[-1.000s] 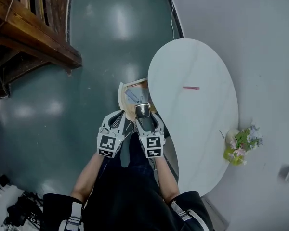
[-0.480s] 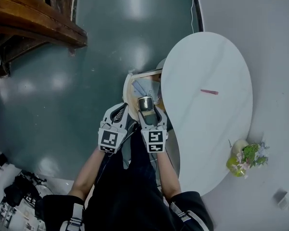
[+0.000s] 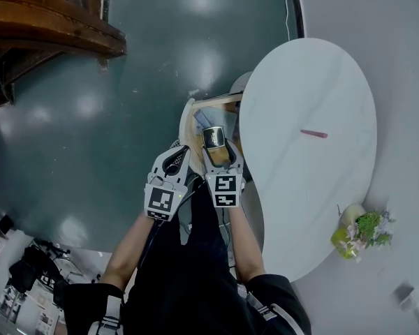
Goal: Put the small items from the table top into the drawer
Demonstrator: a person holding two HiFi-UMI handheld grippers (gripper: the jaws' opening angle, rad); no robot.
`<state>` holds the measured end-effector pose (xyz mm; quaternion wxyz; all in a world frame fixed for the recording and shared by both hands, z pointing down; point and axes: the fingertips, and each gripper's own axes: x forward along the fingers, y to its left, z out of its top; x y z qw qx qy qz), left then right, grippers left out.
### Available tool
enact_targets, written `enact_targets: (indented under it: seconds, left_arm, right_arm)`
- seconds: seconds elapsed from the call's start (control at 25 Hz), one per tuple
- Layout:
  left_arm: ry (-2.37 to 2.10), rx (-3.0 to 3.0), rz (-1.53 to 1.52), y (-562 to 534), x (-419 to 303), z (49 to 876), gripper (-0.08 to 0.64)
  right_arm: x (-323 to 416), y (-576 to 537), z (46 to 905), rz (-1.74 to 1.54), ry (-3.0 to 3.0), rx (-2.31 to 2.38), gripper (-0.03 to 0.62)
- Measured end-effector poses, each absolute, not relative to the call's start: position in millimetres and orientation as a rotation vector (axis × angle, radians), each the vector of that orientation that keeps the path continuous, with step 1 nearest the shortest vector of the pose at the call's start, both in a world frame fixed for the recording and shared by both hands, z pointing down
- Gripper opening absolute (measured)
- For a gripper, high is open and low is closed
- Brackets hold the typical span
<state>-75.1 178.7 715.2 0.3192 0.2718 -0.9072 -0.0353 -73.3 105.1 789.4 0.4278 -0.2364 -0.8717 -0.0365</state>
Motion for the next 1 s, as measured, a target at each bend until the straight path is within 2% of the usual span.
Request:
enact_targets:
  seconds: [1.0]
  left_arm:
    - [-2.370,0.633,-0.133,211,-83,724,0.020]
  right_arm:
    - [-108,119,900,-0.137,-1.935,-0.542,0.299]
